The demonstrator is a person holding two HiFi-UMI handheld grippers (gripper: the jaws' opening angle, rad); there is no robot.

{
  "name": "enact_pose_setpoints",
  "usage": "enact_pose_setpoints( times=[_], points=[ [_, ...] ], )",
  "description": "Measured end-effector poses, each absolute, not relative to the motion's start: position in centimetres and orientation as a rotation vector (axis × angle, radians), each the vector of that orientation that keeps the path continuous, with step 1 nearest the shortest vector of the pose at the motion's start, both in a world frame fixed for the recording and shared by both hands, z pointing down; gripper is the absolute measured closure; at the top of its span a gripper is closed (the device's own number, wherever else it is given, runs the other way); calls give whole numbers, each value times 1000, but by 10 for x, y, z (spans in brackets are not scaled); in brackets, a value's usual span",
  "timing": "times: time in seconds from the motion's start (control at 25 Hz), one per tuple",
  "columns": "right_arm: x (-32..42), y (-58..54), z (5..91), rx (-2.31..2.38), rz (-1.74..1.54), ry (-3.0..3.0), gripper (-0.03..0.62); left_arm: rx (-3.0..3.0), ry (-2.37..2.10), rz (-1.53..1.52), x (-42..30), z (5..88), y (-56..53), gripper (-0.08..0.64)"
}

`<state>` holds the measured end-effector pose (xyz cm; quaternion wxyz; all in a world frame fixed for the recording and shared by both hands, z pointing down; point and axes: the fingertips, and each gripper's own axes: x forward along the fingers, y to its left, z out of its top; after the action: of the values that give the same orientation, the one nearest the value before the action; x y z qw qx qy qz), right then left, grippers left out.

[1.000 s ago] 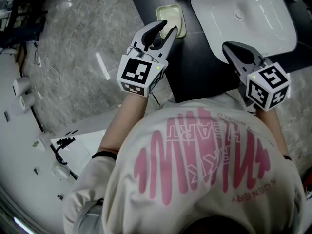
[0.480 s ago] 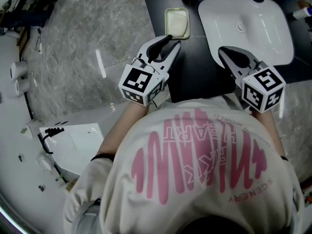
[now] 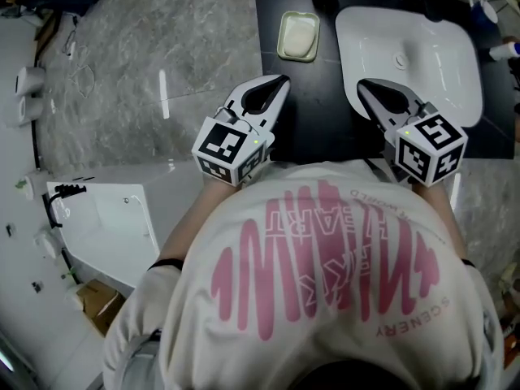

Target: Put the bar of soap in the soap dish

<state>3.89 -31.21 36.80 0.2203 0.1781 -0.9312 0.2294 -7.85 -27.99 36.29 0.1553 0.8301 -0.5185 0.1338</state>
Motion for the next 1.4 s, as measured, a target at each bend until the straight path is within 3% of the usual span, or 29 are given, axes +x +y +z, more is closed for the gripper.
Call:
enact_pose_setpoints(
  times=[1.4],
  points=[
    [41,-299,371,353,588,-2602,575,2299,-1592,349,-60,360,-262,549]
  ],
)
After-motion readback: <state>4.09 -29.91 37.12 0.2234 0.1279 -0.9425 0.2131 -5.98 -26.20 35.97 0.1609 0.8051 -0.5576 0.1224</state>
